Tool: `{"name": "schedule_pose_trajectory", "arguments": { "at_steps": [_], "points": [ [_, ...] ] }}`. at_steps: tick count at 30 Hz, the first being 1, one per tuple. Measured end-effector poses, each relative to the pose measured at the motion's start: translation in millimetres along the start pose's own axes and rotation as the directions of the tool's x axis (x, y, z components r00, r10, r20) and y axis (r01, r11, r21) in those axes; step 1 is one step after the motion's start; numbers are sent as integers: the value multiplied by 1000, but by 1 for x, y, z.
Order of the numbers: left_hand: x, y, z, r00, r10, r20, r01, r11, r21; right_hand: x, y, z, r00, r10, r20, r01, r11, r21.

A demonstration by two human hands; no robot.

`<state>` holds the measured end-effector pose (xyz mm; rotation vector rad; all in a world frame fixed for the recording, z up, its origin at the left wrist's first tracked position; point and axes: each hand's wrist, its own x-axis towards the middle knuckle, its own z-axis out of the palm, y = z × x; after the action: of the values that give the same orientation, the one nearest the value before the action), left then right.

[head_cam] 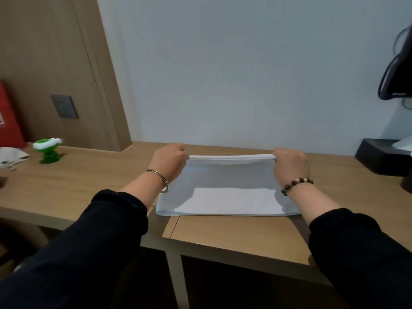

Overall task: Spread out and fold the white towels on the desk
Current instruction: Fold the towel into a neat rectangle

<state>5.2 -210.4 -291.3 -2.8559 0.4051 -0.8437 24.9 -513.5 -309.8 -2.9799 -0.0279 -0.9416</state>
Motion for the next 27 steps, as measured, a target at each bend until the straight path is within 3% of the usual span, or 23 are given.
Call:
{"name": "schedule_pose_trajectory", "arguments": {
  "at_steps": [3,6,8,10,13,16,20,25,27],
  "points": [
    [-21,0,-13,994,75,-76,-79,996,-39,-19,3,-8,996,7,-88,-1,998,65],
    [-51,5,-25,974,202,-103,-208,977,-53,-45,7,-13,996,9,-87,-1,995,101],
    [-71,9,-26,961,269,-66,-273,959,-72,-62,11,-14,1000,-20,15,19,998,63],
    [-87,12,-19,957,289,31,-285,954,-91,-78,13,-12,975,-80,210,76,997,29],
    [-102,15,-1,949,226,222,-206,972,-110,-93,19,-9,910,-105,401,64,991,116],
    [-113,16,7,976,153,154,-112,962,-248,-97,23,-3,913,-92,398,31,987,157],
    [-116,21,17,992,65,111,-33,963,-268,-99,18,7,917,-119,382,56,984,171],
    [-102,28,22,985,-31,169,70,971,-230,-73,8,-5,839,-109,534,101,994,44],
    [-101,28,26,984,-39,176,80,970,-230,-63,4,-15,898,-91,430,110,994,-17]
  ]
}}
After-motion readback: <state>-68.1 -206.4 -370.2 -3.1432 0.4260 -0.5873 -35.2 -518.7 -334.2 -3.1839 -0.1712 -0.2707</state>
